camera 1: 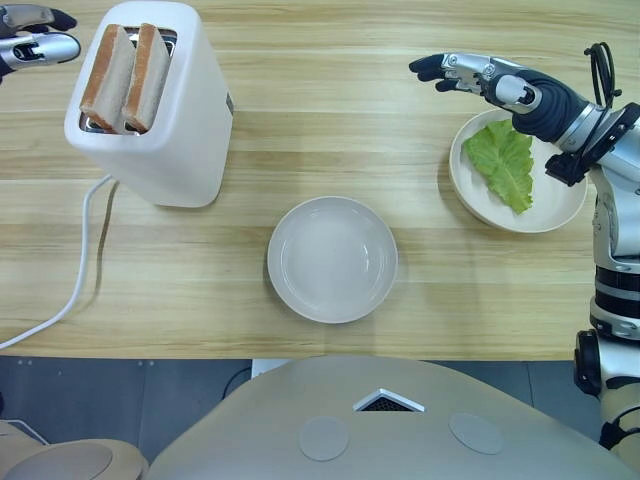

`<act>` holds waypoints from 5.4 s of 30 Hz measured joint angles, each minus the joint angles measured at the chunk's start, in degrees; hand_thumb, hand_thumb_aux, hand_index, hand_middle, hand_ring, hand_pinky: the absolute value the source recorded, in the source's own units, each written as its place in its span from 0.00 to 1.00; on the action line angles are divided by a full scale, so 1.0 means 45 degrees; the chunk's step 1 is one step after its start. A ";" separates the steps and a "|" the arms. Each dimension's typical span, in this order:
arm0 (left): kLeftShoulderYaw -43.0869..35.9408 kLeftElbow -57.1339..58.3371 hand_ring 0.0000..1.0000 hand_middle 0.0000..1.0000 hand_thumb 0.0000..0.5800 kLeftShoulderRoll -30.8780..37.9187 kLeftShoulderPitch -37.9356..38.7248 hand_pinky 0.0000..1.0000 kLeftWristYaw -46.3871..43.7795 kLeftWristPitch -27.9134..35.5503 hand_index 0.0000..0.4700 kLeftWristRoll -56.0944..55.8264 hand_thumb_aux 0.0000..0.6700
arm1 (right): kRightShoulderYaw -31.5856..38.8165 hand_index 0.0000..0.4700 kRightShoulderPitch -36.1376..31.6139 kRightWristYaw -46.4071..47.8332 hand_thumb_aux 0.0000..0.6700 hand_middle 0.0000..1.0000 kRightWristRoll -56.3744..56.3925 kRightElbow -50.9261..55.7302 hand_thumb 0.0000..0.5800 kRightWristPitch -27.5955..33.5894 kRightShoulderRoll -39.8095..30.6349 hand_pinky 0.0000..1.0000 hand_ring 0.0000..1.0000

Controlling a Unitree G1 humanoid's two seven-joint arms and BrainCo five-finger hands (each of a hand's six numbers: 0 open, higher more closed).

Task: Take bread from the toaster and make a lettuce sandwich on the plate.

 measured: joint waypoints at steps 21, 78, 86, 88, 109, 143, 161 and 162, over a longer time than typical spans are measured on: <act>-0.3006 0.1920 0.00 0.00 0.00 0.0101 -0.1514 0.00 0.1334 0.0454 0.00 0.2573 0.00 | -0.0067 0.00 0.1031 -0.0356 0.00 0.00 -0.0901 -0.0215 0.00 -0.0553 -0.0540 0.00 0.00; -0.4609 0.2195 0.00 0.00 1.00 -0.0957 -0.5455 0.00 0.0566 0.0581 1.00 0.3158 1.00 | 0.0198 0.00 0.1263 -0.0118 0.00 0.00 -0.0892 0.1424 0.00 -0.1708 -0.0541 0.00 0.00; -0.4472 0.1895 0.00 0.00 1.00 -0.0831 -0.6676 0.00 0.0290 0.0459 1.00 0.3053 1.00 | 0.0353 0.00 0.1194 -0.0216 0.00 0.00 -0.0906 0.2115 0.00 -0.2077 -0.0529 0.00 0.00; -0.4397 0.1822 0.00 0.00 1.00 -0.0751 -0.6930 0.00 0.0191 0.0390 1.00 0.3011 1.00 | 0.0362 0.00 0.1156 -0.0219 0.00 0.00 -0.0906 0.2135 0.00 -0.2110 -0.0528 0.00 0.00; -0.6360 -0.0094 0.00 0.00 1.00 -0.5745 -0.8142 0.00 -0.3199 0.2356 1.00 -0.5100 1.00 | -0.0412 0.00 0.0384 -0.0387 0.00 0.00 -0.0906 0.2698 0.00 -0.2072 -0.0684 0.00 0.00; -1.0892 0.0900 0.00 0.00 0.00 -0.6723 -0.5216 0.00 -0.4178 0.2454 0.00 -0.2767 0.00 | -0.0340 0.00 -0.1449 -0.1121 0.00 0.00 -0.1816 0.4461 0.00 -0.2237 -0.1140 0.00 0.00; -0.5649 -0.2741 0.00 0.00 0.00 -0.3820 -0.4436 0.00 -0.2496 0.2535 0.00 -0.2963 0.00 | 0.1305 0.45 0.2128 -0.5407 0.45 0.00 -1.2781 0.3868 0.69 -0.2735 -0.4533 0.00 0.00; -0.5401 -0.3015 0.00 0.00 0.00 -0.3807 -0.4317 0.00 -0.2418 0.2645 0.00 -0.3096 0.00 | 0.1491 0.48 0.2077 -0.5632 0.48 0.00 -1.3237 0.4194 0.73 -0.2704 -0.4555 0.00 0.00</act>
